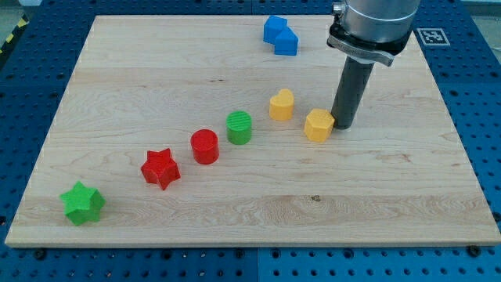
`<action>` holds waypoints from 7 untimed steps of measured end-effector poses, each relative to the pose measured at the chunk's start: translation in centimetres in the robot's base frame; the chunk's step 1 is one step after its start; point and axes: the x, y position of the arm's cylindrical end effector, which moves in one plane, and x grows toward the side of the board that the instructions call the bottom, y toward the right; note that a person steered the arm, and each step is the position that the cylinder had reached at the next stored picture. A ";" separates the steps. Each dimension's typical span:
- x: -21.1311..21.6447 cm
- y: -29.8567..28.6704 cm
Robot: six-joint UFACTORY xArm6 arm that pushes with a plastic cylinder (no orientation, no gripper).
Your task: Separate the green circle from line of blocks
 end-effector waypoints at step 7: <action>5.1 -9.0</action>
